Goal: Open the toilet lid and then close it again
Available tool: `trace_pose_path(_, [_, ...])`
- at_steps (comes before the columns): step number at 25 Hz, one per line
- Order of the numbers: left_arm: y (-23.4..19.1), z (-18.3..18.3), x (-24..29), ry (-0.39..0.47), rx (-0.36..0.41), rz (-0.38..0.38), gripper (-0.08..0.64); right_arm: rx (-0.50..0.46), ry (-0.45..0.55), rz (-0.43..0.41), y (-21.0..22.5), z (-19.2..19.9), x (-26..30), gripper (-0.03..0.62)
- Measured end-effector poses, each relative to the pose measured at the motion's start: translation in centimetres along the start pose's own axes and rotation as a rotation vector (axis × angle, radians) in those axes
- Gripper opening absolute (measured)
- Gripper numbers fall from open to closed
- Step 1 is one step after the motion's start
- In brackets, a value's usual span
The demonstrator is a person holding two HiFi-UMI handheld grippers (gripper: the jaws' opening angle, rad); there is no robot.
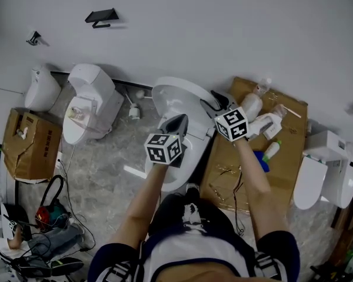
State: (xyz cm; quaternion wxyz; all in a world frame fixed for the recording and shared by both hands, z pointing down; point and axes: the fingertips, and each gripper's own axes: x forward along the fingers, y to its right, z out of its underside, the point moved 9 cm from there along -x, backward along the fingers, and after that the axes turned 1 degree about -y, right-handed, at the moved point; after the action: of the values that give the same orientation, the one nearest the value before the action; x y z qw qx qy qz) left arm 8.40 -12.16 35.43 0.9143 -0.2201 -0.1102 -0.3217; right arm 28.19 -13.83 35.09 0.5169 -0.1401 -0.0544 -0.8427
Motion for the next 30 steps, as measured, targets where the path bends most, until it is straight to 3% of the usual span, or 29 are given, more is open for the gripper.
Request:
trace_pose_path(2, [-0.1, -0.3, 0.1, 0.008, -0.007, 0.005, 0.008, -0.081, 0.097, 0.026, -1.6, -0.9, -1.5, 0.184])
trace_pose_path(3, [0.0, -0.4, 0.1, 0.012, -0.01, 0.008, 0.008, -0.127, 0.124, 0.038, -2.5, -1.1, -2.1, 0.148])
trace_pose_path(4, [0.1, -0.6, 0.0, 0.016, -0.01, 0.01, 0.008, -0.171, 0.138, 0.048, -3.5, -1.2, -2.6, 0.072])
trace_pose_path(6, [0.4, -0.7, -0.1, 0.027, -0.008, 0.019, 0.008, -0.234, 0.136, 0.051, -5.3, -1.0, -3.3, 0.032])
trace_pose_path(9, [1.0, -0.6, -0.3, 0.032, -0.015, 0.043, 0.008, -0.208, 0.096, 0.037, -7.6, 0.2, -3.6, 0.009])
trace_pose_path(15, [2.1, 0.7, -0.7, 0.036, -0.019, 0.059, 0.008, -0.038, 0.076, -0.013, -9.7, 2.3, -4.8, 0.008])
trace_pose_path(19, [3.0, 1.2, -0.8, 0.035, 0.089, 0.036, 0.006, -0.043, 0.075, -0.008, -10.0, 2.7, -5.2, 0.008])
trace_pose_path(27, [3.7, 1.5, -1.2, 0.017, 0.127, 0.024, 0.006, -0.094, -0.011, -0.039, -9.1, 3.2, -4.8, 0.008])
trace_pose_path(30, [3.7, 1.5, -1.3, 0.017, 0.14, 0.019, 0.006, -0.119, -0.053, -0.002, -8.4, 3.6, -4.4, 0.009])
